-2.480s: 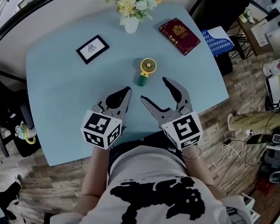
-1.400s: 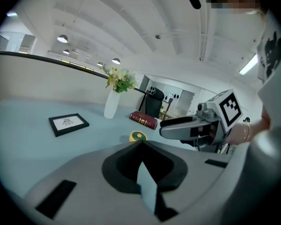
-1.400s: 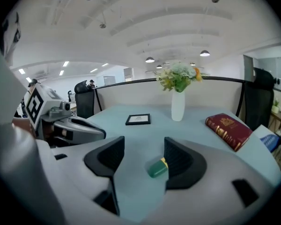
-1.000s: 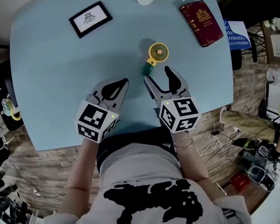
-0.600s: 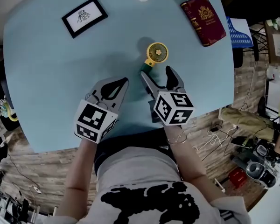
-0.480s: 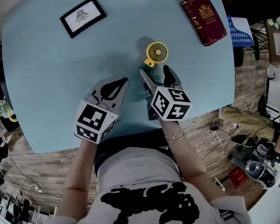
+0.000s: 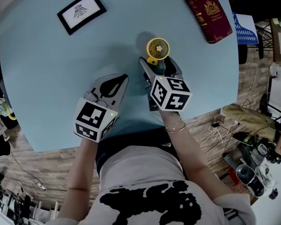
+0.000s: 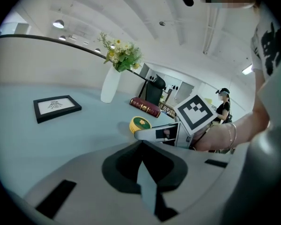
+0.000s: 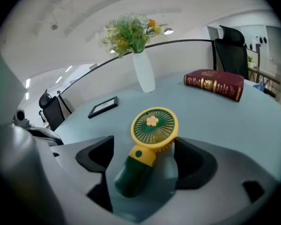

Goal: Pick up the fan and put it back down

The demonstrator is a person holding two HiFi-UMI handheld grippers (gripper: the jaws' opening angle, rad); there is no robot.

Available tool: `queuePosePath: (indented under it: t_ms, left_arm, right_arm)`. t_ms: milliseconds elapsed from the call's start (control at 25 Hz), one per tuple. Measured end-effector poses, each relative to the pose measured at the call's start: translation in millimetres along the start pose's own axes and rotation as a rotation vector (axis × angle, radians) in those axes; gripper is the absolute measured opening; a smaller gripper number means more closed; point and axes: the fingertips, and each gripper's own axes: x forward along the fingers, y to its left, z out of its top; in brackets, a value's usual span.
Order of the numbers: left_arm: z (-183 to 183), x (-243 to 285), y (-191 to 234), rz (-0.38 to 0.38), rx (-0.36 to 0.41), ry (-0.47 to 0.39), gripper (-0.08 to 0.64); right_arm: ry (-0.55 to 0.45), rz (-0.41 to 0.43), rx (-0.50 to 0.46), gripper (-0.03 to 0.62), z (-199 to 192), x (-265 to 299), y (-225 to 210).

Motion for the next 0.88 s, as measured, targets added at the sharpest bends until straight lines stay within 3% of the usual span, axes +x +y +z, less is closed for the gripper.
queuePosePath:
  t_ms: [240,440,760,880]
  left_arm:
    - [-3,1,6,0.012,-0.018,0.001,0.011]
    - [-4,2,10,0.018,-0.024,-0.002,0.011]
    - [2,5,11,0.016,-0.027,-0.025,0.011]
    - [2,6,9,0.014,-0.030,-0.030,0.011]
  right_arm:
    - [0.048,0.015,-0.173,0.385,-1,8,-4]
    - [0.072,-0.011,-0.318,0.331,-8,10,-10]
    - [0.077,0.002,-0.368,0.318,-10,13,-9]
    - [0.068,0.026,-0.362,0.281,-11,13,-6]
